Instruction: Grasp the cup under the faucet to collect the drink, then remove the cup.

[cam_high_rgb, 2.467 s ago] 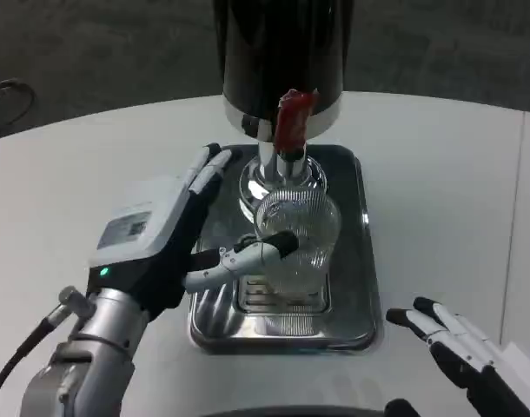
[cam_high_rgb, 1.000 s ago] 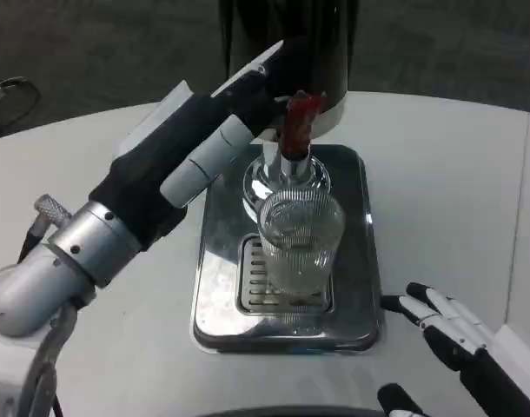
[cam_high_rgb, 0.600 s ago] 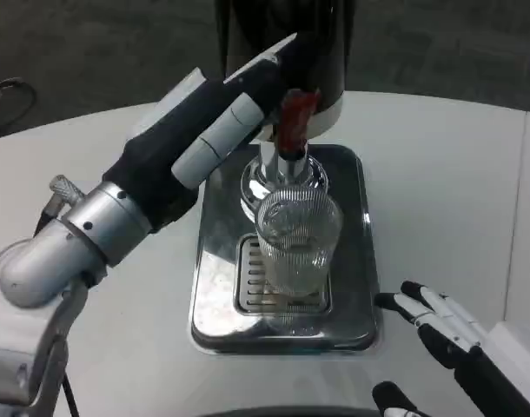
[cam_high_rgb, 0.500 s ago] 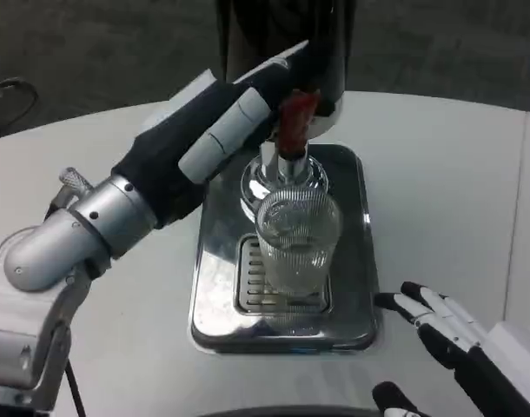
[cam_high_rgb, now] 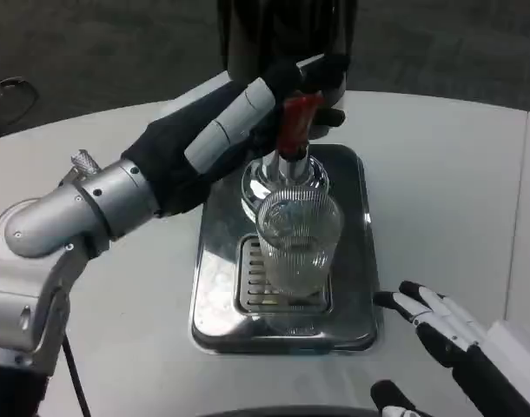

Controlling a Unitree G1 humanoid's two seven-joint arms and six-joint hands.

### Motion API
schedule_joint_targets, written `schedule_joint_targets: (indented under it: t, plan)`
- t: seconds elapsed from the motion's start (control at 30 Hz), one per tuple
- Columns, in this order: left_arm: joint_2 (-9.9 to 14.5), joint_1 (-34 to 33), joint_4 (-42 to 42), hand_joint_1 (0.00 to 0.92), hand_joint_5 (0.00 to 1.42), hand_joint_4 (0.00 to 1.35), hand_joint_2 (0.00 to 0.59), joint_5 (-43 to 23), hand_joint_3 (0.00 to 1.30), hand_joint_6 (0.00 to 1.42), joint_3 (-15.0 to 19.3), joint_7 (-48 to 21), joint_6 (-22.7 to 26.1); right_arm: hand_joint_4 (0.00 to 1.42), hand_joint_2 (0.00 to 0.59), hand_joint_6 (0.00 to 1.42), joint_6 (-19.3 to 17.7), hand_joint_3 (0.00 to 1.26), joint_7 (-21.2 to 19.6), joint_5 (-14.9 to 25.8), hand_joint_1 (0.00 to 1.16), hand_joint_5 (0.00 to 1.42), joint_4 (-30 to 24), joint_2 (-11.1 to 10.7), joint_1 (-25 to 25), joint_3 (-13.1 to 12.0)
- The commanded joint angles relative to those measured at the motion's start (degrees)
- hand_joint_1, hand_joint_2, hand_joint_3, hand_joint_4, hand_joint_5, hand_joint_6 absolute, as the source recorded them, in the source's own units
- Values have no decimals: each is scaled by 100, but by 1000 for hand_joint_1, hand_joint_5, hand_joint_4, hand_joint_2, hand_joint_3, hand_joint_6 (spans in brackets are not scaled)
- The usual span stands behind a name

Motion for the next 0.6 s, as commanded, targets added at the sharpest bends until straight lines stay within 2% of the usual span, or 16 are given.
schedule_joint_targets:
  t: [0.03, 0.1, 0.17, 0.3, 0.37, 0.47, 0.6]
  plan:
    - [136, -59, 125, 0, 135, 0, 57, 271, 64, 92, -142, -51, -172, 0, 462, 81, 102, 95, -5, 8, 275, 0, 1, 7, -62, 40]
    - [147, -67, 153, 0, 128, 0, 57, 345, 52, 78, -173, -62, -237, 0, 464, 80, 159, 95, -1, 42, 272, 0, 5, 11, -106, 52]
    - [166, -69, 175, 0, 128, 0, 56, 400, 52, 76, -207, -54, -300, 0, 466, 79, 453, 95, 110, 569, 270, 0, 105, 85, -222, -10]
    - [183, -41, 180, 0, 122, 0, 56, 497, 51, 74, -255, 4, -420, 0, 461, 78, 739, 86, 124, 1223, 259, 0, 234, 58, -457, -107]
    - [182, -39, 191, 0, 106, 0, 56, 537, 44, 59, -262, 10, -466, 0, 414, 43, 1044, 6, 214, 1579, 201, 0, 324, -9, -735, -143]
    - [207, -36, 216, 0, 102, 0, 55, 652, 42, 57, -327, -18, -581, 0, 379, 19, 1298, 0, 125, 1862, 199, 0, 405, -39, -1122, -139]
    - [235, 17, 237, 0, 101, 0, 54, 821, 41, 55, -451, -30, -779, 0, 343, 1, 1671, 0, 21, 1960, 303, 0, 488, -59, -1474, 56]
